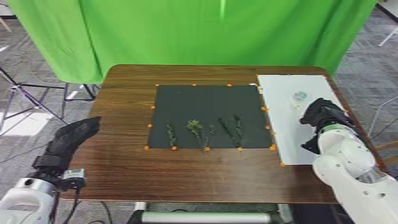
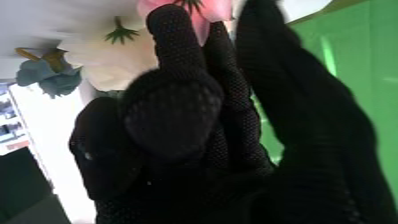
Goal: Arrange flowers
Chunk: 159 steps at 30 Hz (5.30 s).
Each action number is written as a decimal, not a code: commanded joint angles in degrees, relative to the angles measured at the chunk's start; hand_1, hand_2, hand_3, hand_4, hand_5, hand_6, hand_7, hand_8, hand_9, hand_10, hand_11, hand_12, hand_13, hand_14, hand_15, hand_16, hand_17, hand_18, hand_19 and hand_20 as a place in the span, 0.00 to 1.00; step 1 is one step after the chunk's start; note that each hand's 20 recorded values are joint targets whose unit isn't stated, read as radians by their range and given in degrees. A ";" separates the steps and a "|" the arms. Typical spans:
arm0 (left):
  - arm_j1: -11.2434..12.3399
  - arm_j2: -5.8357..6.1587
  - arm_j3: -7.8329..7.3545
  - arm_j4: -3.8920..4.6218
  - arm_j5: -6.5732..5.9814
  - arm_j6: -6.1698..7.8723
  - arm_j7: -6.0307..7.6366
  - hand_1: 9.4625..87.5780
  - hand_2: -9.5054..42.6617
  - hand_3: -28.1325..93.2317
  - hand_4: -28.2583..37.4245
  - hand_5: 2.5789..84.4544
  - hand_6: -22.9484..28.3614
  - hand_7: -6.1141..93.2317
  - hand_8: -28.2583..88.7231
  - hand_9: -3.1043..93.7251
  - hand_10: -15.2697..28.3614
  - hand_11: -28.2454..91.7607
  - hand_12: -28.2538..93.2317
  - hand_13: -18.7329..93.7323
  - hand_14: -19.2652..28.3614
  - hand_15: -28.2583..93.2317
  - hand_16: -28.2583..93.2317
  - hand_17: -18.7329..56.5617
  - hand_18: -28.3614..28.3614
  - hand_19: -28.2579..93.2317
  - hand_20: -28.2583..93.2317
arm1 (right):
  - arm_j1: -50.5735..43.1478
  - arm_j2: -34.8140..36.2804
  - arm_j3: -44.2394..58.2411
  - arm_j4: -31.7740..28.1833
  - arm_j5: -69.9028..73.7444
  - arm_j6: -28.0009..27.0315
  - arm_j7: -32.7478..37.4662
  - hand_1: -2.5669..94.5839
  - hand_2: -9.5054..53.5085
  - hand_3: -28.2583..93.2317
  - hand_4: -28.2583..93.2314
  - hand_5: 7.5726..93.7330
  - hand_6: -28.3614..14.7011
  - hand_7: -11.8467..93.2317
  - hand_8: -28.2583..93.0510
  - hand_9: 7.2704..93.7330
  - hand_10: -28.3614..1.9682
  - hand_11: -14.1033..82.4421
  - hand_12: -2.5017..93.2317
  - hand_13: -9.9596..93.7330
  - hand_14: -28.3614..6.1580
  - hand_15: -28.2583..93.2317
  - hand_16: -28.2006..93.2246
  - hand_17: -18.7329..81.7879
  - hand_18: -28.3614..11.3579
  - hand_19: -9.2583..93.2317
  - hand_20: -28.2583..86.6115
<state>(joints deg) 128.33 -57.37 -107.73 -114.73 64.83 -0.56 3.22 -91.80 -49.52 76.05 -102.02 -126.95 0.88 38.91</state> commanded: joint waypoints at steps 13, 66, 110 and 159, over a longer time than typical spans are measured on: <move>0.15 -0.56 -0.36 -0.29 0.16 -0.01 -0.35 0.18 0.13 0.75 0.05 0.44 0.51 0.19 0.18 0.40 0.64 0.35 0.30 0.43 0.75 0.29 0.25 0.27 0.69 0.27 0.33 | 0.80 -0.20 -5.66 3.16 -4.13 7.80 -1.04 0.74 0.00 0.62 0.13 0.77 0.63 0.33 0.41 0.95 0.65 0.25 0.46 1.00 0.85 0.74 0.44 0.85 0.46 1.00 0.66; -5.40 5.91 -0.18 3.42 -5.03 6.67 1.57 0.12 0.40 0.70 0.00 0.48 0.52 0.20 0.17 0.44 0.67 0.37 0.29 0.45 0.77 0.32 0.23 0.29 0.65 0.27 0.33 | 34.23 -20.73 -45.28 4.86 23.87 -4.22 -19.69 0.72 0.00 0.68 0.11 0.81 0.61 0.35 0.38 0.98 0.64 0.23 0.45 1.00 0.86 0.77 0.44 0.86 0.46 1.00 0.71; -6.90 5.26 1.88 3.57 -3.79 4.50 0.55 0.13 0.37 0.70 0.00 0.47 0.52 0.20 0.17 0.44 0.67 0.37 0.29 0.45 0.77 0.31 0.23 0.29 0.67 0.27 0.33 | 34.63 -24.26 -46.92 14.91 15.98 -4.65 -18.40 0.70 0.00 0.69 0.11 0.77 0.65 0.39 0.35 0.96 0.62 0.19 0.38 1.00 0.86 0.76 0.45 0.84 0.43 1.00 0.72; -5.67 4.47 1.46 2.99 -2.78 3.31 -0.01 0.16 0.30 0.71 0.00 0.49 0.44 0.21 0.17 0.44 0.67 0.37 0.30 0.45 0.77 0.31 0.23 0.28 0.67 0.27 0.33 | 37.24 -20.88 -43.85 11.00 17.43 -7.83 -19.00 0.57 0.00 0.69 0.15 0.71 0.72 0.29 0.35 0.84 0.59 0.26 0.31 1.00 0.82 0.74 0.48 0.82 0.38 1.00 0.73</move>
<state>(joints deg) 121.54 -52.14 -105.70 -111.15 61.58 3.14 3.59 -55.81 -70.95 30.85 -89.91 -109.40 -6.94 20.66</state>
